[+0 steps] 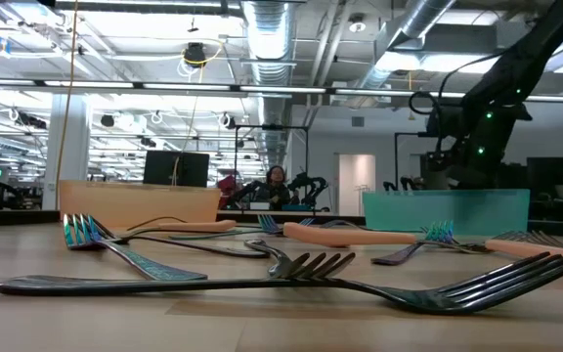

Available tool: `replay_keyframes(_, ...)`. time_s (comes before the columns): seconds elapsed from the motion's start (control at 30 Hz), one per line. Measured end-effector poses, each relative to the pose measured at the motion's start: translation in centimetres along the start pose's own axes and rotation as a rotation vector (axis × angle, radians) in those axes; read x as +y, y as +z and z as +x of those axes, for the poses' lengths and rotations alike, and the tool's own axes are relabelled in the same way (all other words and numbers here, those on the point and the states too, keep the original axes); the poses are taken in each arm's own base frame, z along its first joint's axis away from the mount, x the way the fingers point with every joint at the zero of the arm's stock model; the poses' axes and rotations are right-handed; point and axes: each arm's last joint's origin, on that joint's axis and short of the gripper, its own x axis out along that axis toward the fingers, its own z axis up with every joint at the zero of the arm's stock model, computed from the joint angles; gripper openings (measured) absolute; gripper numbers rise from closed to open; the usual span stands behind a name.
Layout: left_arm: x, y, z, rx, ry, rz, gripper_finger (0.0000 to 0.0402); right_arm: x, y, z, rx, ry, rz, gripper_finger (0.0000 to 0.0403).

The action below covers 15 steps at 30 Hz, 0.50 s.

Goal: Sort silverware by color (type)
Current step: Put the iridescent fork into the green bin, then put the orange fork into the pink bin

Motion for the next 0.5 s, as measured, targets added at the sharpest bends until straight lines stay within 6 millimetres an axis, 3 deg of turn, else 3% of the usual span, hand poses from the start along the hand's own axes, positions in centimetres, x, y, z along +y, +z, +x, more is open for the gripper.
replay_keyframes(0.37, 0.05, -0.09, 0.0, 0.005, 0.003, 0.014, 0.0197, 0.01, -0.04, -0.02, 0.007, 0.0, 0.004, 0.0133)
replay_keyframes(0.5, 0.05, -0.09, 0.0, 0.005, 0.002, 0.016, 0.0197, -0.13, 0.81, -0.71, 0.01, 0.001, 0.012, 0.0165)
